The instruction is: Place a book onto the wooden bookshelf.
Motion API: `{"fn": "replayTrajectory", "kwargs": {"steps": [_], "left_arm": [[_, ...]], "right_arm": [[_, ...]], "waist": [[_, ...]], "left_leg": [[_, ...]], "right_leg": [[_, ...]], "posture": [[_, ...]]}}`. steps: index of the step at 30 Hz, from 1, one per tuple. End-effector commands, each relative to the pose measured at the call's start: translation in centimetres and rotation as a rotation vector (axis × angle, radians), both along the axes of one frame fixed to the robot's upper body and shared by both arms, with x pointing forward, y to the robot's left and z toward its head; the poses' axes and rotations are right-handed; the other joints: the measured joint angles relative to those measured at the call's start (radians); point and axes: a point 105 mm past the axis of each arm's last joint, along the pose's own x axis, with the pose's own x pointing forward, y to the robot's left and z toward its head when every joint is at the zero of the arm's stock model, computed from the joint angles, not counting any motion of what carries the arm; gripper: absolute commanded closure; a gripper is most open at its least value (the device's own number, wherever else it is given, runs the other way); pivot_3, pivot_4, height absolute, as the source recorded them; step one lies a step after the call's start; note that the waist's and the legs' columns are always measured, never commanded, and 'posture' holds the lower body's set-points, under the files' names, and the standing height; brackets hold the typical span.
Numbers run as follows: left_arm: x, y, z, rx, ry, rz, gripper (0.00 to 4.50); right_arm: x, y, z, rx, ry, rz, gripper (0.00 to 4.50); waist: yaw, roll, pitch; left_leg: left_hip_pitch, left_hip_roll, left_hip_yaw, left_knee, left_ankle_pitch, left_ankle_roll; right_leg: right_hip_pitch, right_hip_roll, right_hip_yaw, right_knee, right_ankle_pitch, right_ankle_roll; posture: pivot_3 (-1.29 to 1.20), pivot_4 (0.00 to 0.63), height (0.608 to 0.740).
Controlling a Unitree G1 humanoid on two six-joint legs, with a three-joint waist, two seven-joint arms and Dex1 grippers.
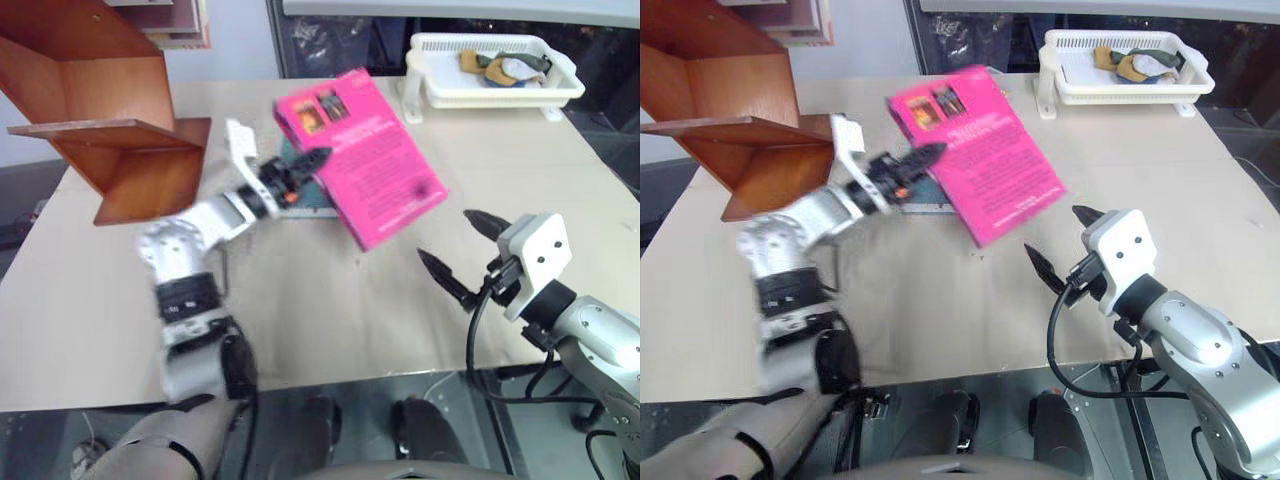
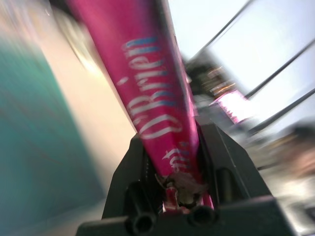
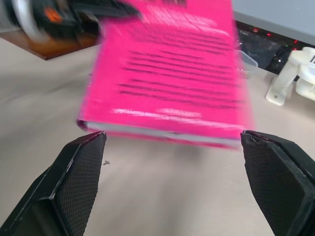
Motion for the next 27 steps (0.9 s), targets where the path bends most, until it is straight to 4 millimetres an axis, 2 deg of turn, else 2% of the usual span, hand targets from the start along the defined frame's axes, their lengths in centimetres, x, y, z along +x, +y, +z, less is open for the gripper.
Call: {"fn": "replayTrajectory", "kwargs": {"steps": [1,3,6,8,10,15,17,19,23,27], "left_arm": [[-2.3,-0.9,5.1,0.302,-0.488,-0.021,3.32],[-3.4,-0.4,7.3,0.475,-0.718,0.005,3.32],[-4.9,0.2,9.0,0.842,-1.014,-0.012,3.32],[-5.4,0.9,9.4,1.074,-1.119,-0.053,3.32],[-5.3,2.3,10.0,1.279,-1.149,-0.059,3.32],[-4.6,6.4,12.5,1.544,-1.095,0.057,3.32],[-4.6,9.2,13.0,1.689,-1.016,0.096,3.32],[-4.7,10.9,13.7,1.754,-0.973,0.130,3.32],[-4.5,15.0,13.3,1.899,-0.780,0.170,3.32],[-4.3,18.7,12.8,1.966,-0.565,0.258,3.32]], "right_arm": [[-0.1,0.5,1.0,0.016,-0.049,0.041,0.00],[0.1,0.7,1.1,0.019,-0.050,0.058,0.00],[0.6,0.9,1.3,0.025,-0.060,0.087,0.00],[1.0,1.2,1.6,0.030,-0.069,0.108,0.00],[1.5,1.5,1.8,0.035,-0.078,0.132,0.00],[2.1,2.2,2.2,0.038,-0.097,0.190,0.00],[2.5,2.6,3.0,0.046,-0.130,0.225,0.00],[2.8,2.9,4.2,0.071,-0.166,0.254,0.00],[2.5,4.3,6.8,0.115,-0.233,0.347,0.00],[1.9,5.5,8.8,0.146,-0.276,0.438,0.00]], "waist": [[0.010,0.001,0.000],[0.009,0.000,0.001],[0.006,0.001,0.002],[0.004,0.002,0.002],[0.003,0.003,0.003],[-0.001,0.004,0.004],[-0.010,0.003,0.006],[-0.025,0.002,0.008],[-0.027,0.001,0.011],[-0.032,0.000,0.014]], "left_leg": [[0.000,0.000,0.000,0.000,0.000,0.000],[0.000,0.000,0.000,0.000,0.000,0.000],[-0.001,0.000,0.000,-0.002,0.000,0.000],[-0.001,0.001,0.001,-0.004,0.000,0.000],[0.000,0.001,0.001,-0.007,0.000,0.000],[-0.001,0.001,0.001,-0.012,0.000,0.001],[-0.002,0.001,0.000,-0.011,0.000,0.001],[-0.003,0.000,0.000,-0.011,0.000,0.001],[-0.003,0.001,0.000,-0.010,0.000,0.002],[-0.003,0.001,0.000,-0.010,0.000,0.002]], "right_leg": [[0.001,0.000,0.000,-0.001,0.000,0.000],[0.000,-0.001,-0.001,-0.002,0.000,0.000],[0.000,-0.001,0.000,-0.005,0.000,-0.001],[0.000,-0.001,0.000,-0.007,0.000,-0.001],[0.000,-0.001,0.000,-0.009,0.000,-0.001],[-0.001,0.001,-0.001,-0.013,0.000,0.000],[-0.001,0.001,-0.002,-0.014,0.000,0.000],[-0.002,0.001,-0.002,-0.014,0.000,0.000],[-0.002,0.002,-0.004,-0.013,0.000,0.000],[-0.002,0.002,-0.004,-0.011,0.000,0.000]], "posture": [[0.00,0.150,0.740],[0.00,0.150,0.740],[0.00,0.150,0.740],[0.00,0.150,0.740],[0.00,0.150,0.740],[0.00,0.150,0.740],[0.00,0.150,0.740],[0.00,0.150,0.740],[0.00,0.150,0.740],[0.00,0.150,0.740]]}}
